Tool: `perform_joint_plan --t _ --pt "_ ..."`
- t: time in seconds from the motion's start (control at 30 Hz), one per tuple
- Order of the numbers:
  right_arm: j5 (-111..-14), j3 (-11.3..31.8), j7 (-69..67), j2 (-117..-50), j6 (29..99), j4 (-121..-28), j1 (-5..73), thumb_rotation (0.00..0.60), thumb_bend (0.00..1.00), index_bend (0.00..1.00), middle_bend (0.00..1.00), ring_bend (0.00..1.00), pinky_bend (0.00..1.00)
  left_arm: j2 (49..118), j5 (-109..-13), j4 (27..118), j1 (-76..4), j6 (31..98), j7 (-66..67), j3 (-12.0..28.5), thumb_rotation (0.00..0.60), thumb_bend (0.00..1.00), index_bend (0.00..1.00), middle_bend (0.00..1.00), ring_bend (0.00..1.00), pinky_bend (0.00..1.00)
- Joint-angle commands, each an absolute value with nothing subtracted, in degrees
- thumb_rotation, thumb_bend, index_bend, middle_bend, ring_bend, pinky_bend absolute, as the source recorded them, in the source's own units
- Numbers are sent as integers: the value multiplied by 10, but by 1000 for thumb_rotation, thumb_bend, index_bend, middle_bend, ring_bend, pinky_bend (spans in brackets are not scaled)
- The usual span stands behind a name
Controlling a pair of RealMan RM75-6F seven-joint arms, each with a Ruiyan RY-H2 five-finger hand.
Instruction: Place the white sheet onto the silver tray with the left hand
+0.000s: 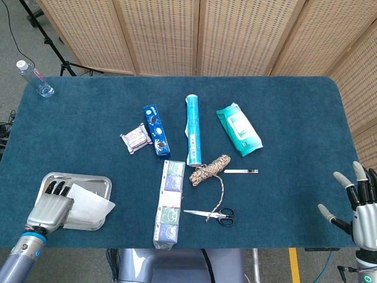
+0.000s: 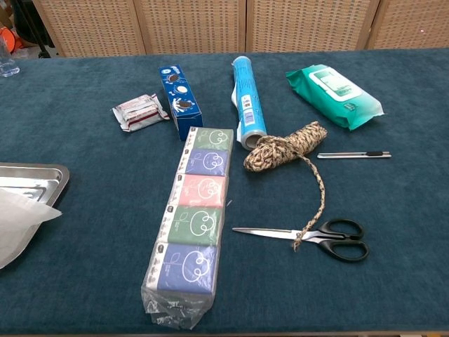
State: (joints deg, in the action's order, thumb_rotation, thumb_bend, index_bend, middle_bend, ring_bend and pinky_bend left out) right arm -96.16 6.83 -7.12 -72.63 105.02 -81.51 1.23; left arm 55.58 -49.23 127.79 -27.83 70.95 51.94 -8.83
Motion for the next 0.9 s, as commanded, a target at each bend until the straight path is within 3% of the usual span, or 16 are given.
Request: perform_joint_plan --t 0.03,0.27,0.47,0.63,0.9 --pt "-961 68 -71 -726 1050 -815 12 600 53 207 0 0 0 556 -485 1278 -277 713 527 -96 580 572 727 0 0 0" --pt "-963 68 -71 -727 1050 -815 12 600 53 207 0 0 0 560 -470 1273 -278 711 543 -112 575 546 727 0 0 0" --pt "-962 69 -75 -727 1051 -815 12 600 53 206 0 0 0 567 -456 1259 -283 705 550 -119 565 429 720 0 0 0" --pt "-962 69 -75 -728 1051 -814 12 600 53 207 0 0 0 565 -463 1252 -284 702 538 -118 557 281 537 0 0 0" --pt "-964 70 -75 -730 1054 -814 12 600 53 207 0 0 0 559 -469 1240 -285 700 517 -114 564 154 249 0 0 0"
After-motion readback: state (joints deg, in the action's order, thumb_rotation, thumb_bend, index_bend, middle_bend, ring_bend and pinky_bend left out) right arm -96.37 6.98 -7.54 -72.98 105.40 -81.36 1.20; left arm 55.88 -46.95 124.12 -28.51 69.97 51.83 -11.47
